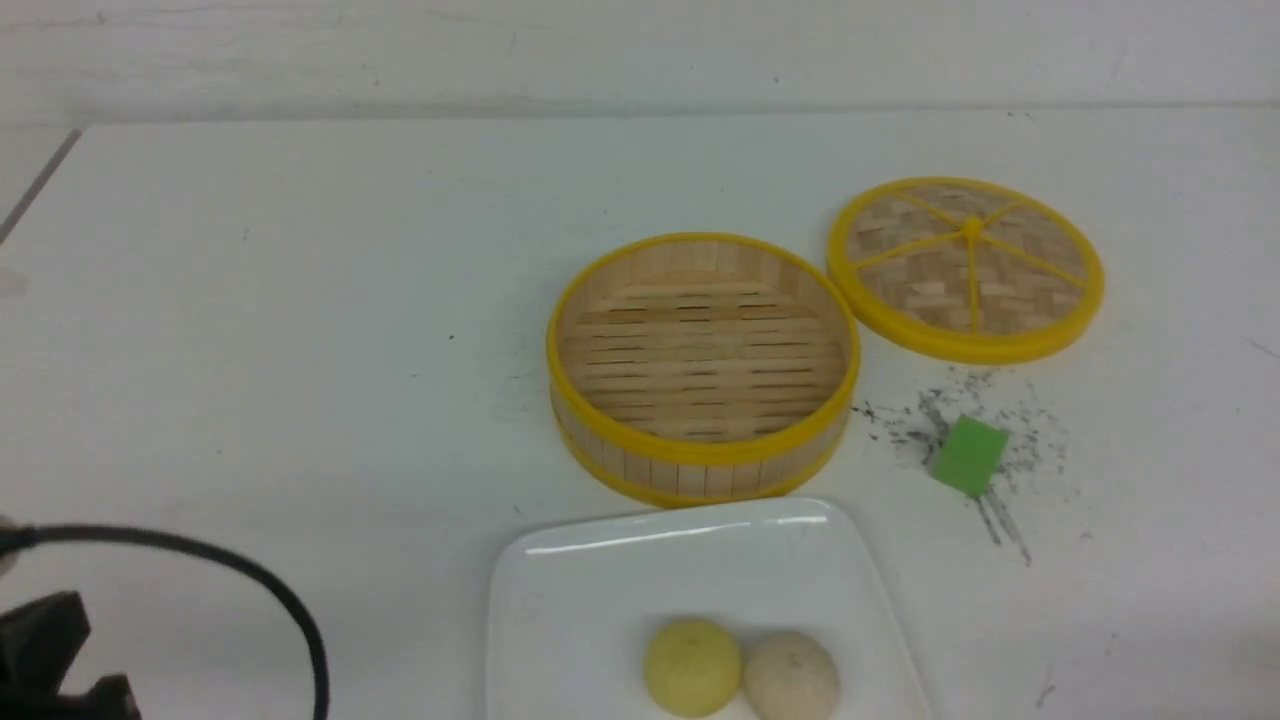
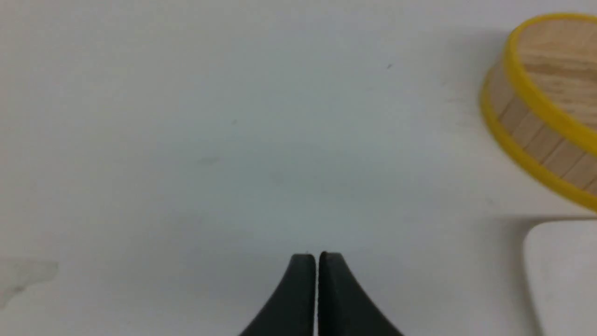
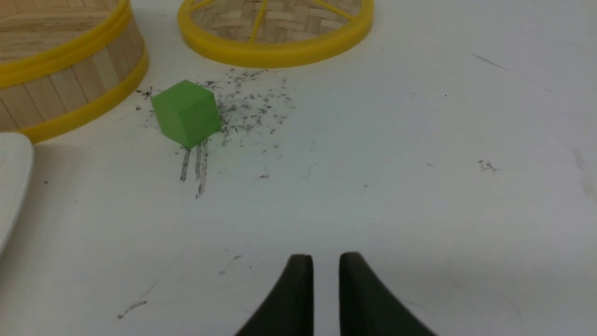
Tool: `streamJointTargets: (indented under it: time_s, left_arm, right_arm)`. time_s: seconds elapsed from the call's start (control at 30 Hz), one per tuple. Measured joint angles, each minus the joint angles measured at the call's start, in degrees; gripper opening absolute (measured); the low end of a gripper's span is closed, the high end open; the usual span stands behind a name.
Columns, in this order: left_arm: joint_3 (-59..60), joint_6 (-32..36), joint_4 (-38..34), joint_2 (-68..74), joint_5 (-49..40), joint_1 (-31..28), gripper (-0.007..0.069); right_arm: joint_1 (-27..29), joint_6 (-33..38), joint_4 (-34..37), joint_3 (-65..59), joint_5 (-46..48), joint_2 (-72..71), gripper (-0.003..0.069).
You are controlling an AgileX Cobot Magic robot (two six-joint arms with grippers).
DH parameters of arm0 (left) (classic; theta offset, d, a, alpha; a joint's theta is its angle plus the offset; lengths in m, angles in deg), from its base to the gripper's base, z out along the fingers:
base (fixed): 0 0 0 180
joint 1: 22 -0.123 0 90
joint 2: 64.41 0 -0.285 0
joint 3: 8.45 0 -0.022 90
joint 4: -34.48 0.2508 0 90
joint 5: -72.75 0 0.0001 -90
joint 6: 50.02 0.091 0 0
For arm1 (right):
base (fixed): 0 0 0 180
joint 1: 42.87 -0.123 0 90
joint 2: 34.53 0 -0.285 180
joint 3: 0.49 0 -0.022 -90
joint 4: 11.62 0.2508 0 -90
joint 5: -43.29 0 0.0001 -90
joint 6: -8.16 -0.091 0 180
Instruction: Put the steamed buns into the plate on the white tablecloth.
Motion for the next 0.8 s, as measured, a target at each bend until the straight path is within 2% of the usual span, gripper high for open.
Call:
streamJointTargets:
  time_s: [0.1, 0.37, 0.6, 0.8]
  left_arm:
    - [6.4, 1.4, -0.1, -5.3, 1.5, -3.3, 0.0039]
    - [15.3, 1.8, 3.2, -13.4, 5.9, -3.8, 0.0047]
    - [16.1, 1.9, 3.6, -21.3, 3.9, -3.8, 0.0052]
    - [16.1, 1.9, 3.6, -22.1, 3.6, -3.8, 0.0055]
  right_arm:
    - [0.0, 0.0, 0.0, 0.0, 0.0, 0.0, 0.0118]
    - [0.0, 0.0, 0.0, 0.0, 0.0, 0.0, 0.0129]
    - [0.0, 0.0, 0.0, 0.0, 0.0, 0.0, 0.0139]
    - [0.0, 0.0, -0.1, 0.0, 0.0, 0.0, 0.0147]
